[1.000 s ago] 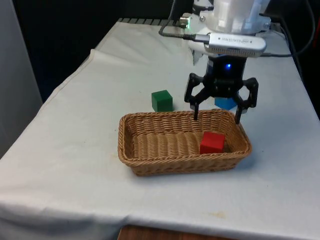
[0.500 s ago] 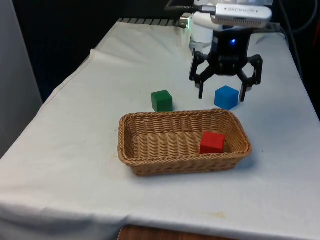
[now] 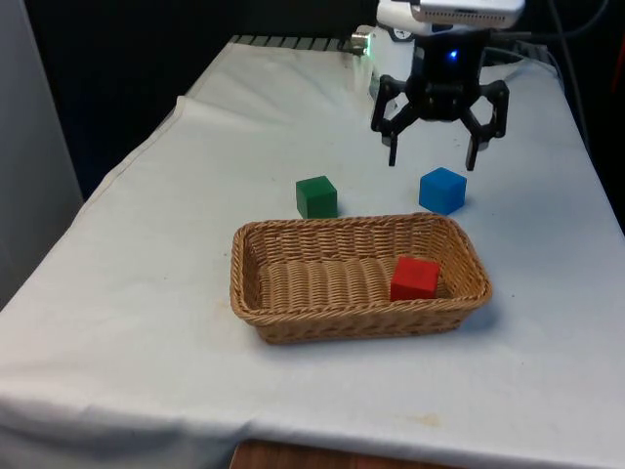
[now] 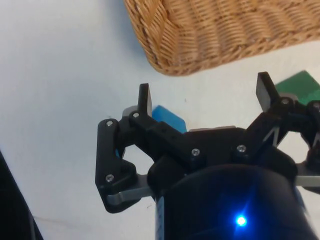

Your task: Pick up exactly two blocks and place them into the basket.

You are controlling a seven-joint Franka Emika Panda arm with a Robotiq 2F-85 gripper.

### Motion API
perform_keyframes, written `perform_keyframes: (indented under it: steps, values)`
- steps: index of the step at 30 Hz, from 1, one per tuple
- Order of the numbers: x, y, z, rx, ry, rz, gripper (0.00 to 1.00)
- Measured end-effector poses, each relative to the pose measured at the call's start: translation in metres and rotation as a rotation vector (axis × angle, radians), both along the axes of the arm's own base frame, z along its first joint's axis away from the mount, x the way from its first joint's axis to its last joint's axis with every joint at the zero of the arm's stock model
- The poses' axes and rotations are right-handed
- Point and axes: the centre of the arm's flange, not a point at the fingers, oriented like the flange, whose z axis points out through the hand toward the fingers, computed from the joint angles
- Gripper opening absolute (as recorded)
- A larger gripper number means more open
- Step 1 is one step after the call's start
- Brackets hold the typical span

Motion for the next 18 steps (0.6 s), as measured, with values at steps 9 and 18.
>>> perform_keyframes:
  steps: [9, 18]
  values:
    - [-0.021, -0.024, 0.0, -0.004, 0.017, -0.007, 1.0]
    - [-0.04, -0.038, -0.002, 0.001, 0.031, -0.011, 1.0]
